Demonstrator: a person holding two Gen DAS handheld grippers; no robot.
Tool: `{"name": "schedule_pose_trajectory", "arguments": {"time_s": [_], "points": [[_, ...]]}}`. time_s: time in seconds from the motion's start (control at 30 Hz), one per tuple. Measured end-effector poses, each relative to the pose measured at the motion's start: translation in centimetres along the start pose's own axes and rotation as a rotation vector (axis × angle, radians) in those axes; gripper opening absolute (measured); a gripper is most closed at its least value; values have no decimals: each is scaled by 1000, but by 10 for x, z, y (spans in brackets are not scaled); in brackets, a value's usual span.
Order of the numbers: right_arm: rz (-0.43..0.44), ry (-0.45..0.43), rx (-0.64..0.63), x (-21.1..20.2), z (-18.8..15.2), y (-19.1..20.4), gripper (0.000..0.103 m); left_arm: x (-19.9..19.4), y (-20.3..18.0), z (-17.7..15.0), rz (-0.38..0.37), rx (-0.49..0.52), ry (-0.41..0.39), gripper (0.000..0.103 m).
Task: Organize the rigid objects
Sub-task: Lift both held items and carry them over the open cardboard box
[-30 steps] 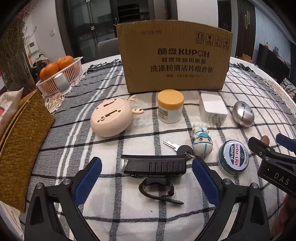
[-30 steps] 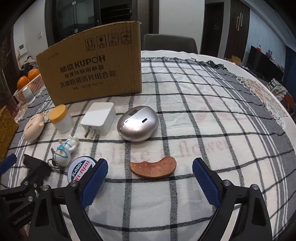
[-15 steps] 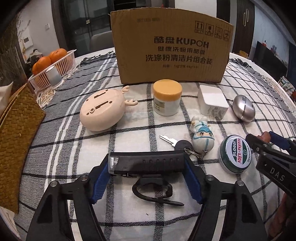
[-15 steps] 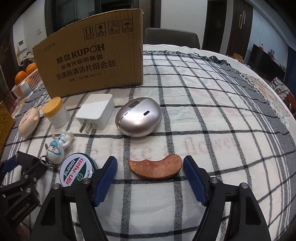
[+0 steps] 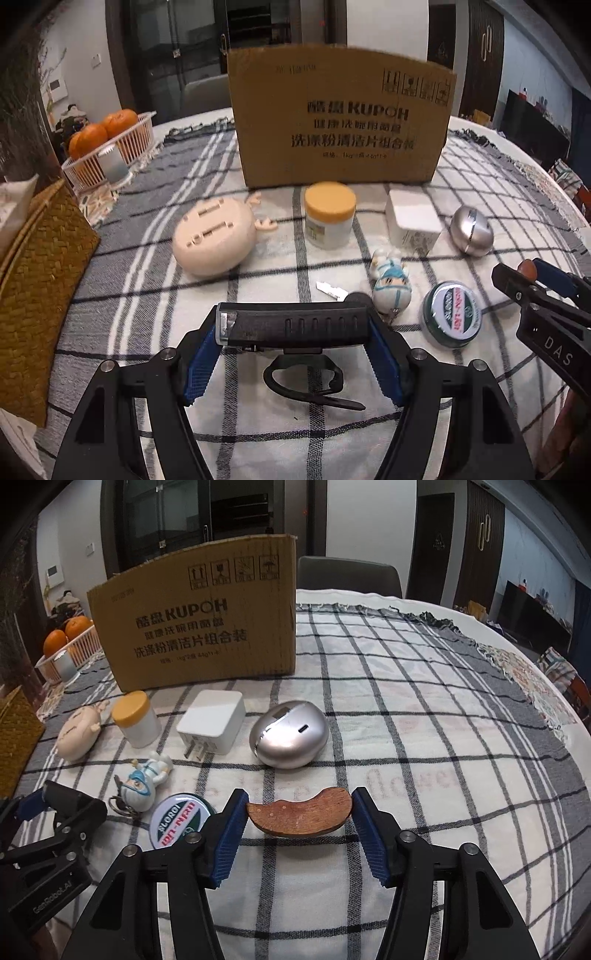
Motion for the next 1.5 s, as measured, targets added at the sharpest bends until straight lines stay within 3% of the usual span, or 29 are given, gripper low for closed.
{"name": "schedule_pose_trajectory", "arguments": {"time_s": [0.8, 1.5], "points": [[73, -168, 64, -98, 38, 7, 58, -83, -3, 46, -70, 4, -155, 72], [119, -246, 154, -124, 108, 16, 58, -120, 7, 127, -84, 75, -278, 72]]}}
Point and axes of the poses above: each gripper's, at about its wrist camera, not at the fingertips, and x roughly the way its jaws point, y to its left, z to its top, the point moved 6 cm from there along x, roughly the way its jaws point, and after that the axes turned 14 degrees about -z, right-handed, at the moved point
